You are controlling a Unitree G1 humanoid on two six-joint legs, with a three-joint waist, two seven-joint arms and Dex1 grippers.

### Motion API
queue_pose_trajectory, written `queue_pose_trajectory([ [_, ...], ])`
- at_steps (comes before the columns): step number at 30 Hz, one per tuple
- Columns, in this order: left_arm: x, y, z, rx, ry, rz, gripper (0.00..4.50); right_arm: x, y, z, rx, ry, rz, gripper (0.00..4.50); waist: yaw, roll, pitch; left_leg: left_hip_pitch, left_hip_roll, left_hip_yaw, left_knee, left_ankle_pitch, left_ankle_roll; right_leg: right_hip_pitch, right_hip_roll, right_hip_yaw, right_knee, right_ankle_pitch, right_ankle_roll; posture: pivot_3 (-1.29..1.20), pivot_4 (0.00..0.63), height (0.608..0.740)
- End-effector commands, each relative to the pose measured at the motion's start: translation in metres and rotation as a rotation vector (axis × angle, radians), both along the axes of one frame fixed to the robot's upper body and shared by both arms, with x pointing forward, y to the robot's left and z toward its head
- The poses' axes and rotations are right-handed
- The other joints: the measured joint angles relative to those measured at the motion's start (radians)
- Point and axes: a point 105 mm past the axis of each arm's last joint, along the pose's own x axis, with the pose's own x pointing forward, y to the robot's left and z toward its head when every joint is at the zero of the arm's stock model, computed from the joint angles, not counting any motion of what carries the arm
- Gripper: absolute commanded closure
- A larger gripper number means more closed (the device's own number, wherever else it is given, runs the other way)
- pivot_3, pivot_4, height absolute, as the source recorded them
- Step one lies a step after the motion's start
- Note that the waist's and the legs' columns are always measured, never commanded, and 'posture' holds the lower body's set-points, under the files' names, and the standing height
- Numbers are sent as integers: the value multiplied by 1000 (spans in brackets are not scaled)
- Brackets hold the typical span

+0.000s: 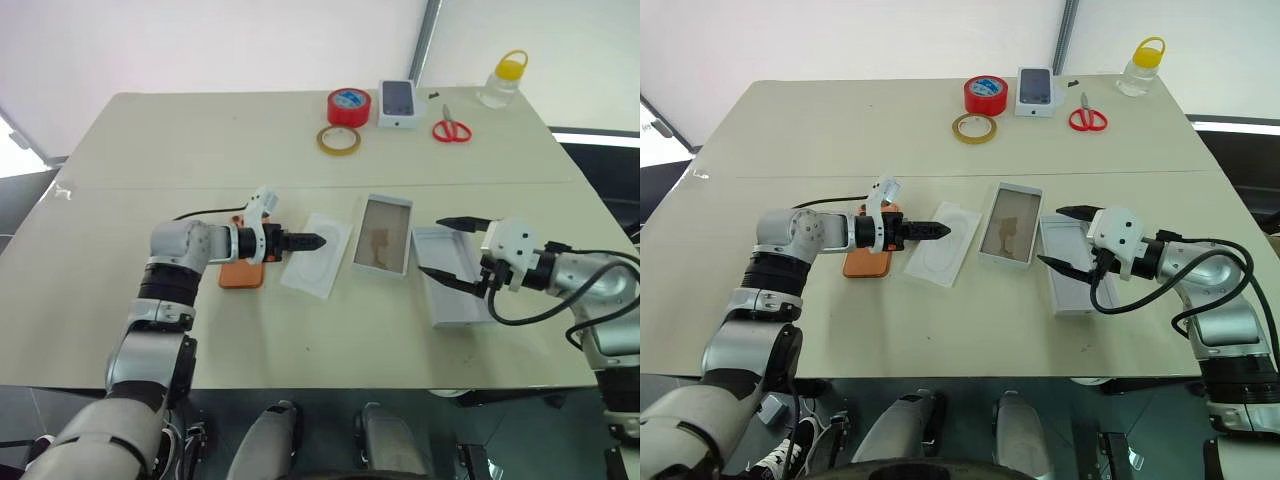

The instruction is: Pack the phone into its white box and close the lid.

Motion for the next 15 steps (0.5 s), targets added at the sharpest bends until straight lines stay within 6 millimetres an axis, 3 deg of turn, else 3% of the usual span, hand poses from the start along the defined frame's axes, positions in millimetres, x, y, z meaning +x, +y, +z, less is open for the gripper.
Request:
queue_pose_trajectory([
  [1, -4, 6, -18, 9, 65, 22, 1833, -3, -2, 16, -13, -67, -4, 0, 0, 0, 0, 0, 0, 0, 0, 0, 0, 0, 0, 0, 0, 0, 0, 0, 150, 740],
  [6, 0, 18, -19, 37, 53, 63, 4380, -4, 0, 18, -11, -74, -3, 0, 0, 0, 0, 0, 0, 0, 0, 0, 0, 0, 0, 0, 0, 0, 0, 0, 150, 740],
  [11, -1, 24, -17, 17, 60, 74, 4448, -3, 9, 20, 7, -74, 19, 0, -4, 0, 0, 1, 0, 0, 0, 0, 0, 0, 0, 0, 1, 0, 0, 0, 150, 740],
  [15, 7, 29, 1, -81, 66, 142, 4448, -5, 30, 9, 32, -28, 85, 0, -7, 0, 0, 1, 1, 0, 0, 0, 0, 0, 1, 0, 1, 0, 0, 0, 150, 740],
])
